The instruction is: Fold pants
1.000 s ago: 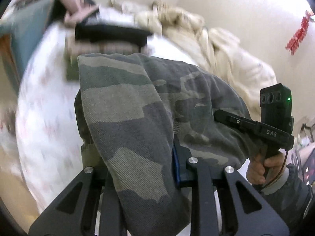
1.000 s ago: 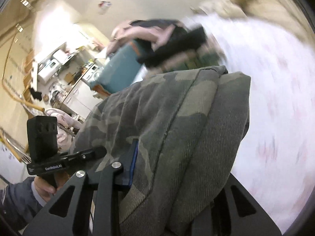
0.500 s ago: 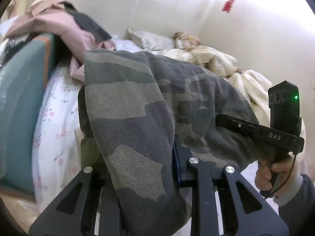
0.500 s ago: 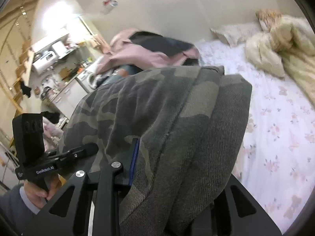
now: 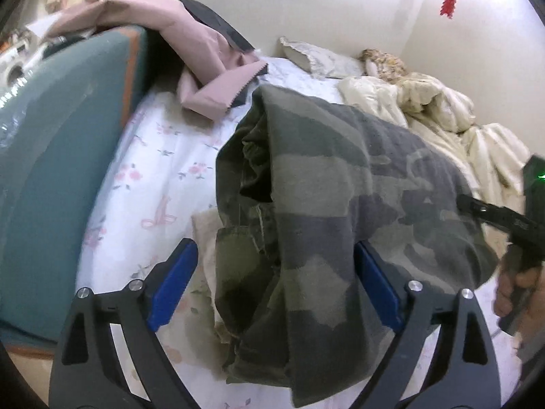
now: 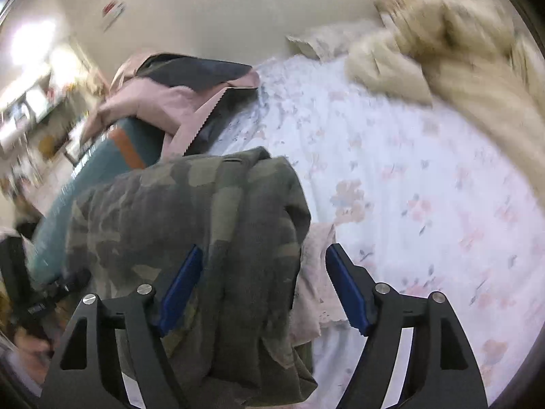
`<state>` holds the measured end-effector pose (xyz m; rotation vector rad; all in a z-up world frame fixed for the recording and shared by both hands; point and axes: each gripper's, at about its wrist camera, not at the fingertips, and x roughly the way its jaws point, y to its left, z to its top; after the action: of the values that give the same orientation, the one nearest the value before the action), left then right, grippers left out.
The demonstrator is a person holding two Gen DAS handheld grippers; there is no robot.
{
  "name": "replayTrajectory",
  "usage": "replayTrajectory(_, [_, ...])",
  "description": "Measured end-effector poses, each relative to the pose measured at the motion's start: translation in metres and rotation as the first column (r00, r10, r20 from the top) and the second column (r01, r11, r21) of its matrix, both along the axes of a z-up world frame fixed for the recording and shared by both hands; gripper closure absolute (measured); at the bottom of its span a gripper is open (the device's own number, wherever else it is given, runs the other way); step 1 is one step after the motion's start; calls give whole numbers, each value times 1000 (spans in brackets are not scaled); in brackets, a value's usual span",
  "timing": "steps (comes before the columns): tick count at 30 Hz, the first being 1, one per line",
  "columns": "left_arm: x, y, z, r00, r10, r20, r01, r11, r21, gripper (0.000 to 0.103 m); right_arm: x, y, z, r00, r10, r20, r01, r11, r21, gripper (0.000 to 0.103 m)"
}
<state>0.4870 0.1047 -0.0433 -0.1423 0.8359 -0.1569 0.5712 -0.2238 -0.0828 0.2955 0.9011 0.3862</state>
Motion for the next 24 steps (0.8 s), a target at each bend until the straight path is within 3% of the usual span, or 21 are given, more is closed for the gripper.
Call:
replayTrajectory(3, [-3, -6, 2, 1000, -1, 25, 1, 1000, -7, 19, 0, 11, 4, 998, 58, -13, -57, 998, 12, 26])
replayTrajectory(4, [-2, -9, 2, 999, -25, 28, 26, 1000, -14, 42, 0, 14, 1, 997, 64, -29, -64, 998, 3, 26])
replayTrajectory(5, [-2, -14, 1, 998, -60, 23, 61, 998, -19, 66, -1, 16, -1, 997, 64, -40, -65, 998, -20, 39])
replayTrajectory(6, [-3, -22, 2, 997, -71, 27, 71, 997, 4, 69, -1, 19, -2, 997, 70, -42, -71, 997, -32, 62])
replayTrajectory(7, [-5, -29, 8, 996, -76, 54, 74, 997, 36, 78, -2, 24, -3, 995, 86, -41, -87, 996, -23, 70])
replayTrajectory(9, [-5, -31, 24, 991, -74, 111, 71, 997, 34, 81, -3, 32, 8, 997, 75, 2, -74, 996, -57, 77])
replayTrajectory(10, [-1, -26, 33, 990, -58, 128, 60, 998, -6, 82, -1, 33, 17, 996, 75, 39, -73, 995, -63, 78])
replayTrajectory(12, [8, -17, 42, 988, -27, 149, 31, 999, -29, 82, 5, 24, 34, 995, 47, 89, -48, 999, 12, 79])
replayTrajectory(13, [15, -17, 41, 990, -10, 141, 10, 1000, -5, 82, 9, 21, 39, 994, 27, 105, -33, 998, 57, 79])
replayTrajectory(16, [37, -18, 19, 997, 40, 72, -46, 996, 78, 79, 26, 40, 29, 998, 30, 60, -31, 999, 18, 78])
replayTrajectory(19, [55, -18, -10, 999, 49, -9, -47, 992, 117, 75, 37, 60, -6, 1000, 27, -12, -28, 993, -113, 65])
replayTrajectory(22, [58, -33, -22, 999, 35, -26, -30, 982, 184, 75, 37, 61, -30, 997, -31, -75, 21, 992, -123, 64])
replayTrajectory(24, [62, -34, -24, 997, 47, -65, -35, 985, 169, 75, 39, 61, -37, 994, -47, -103, 33, 990, -138, 64])
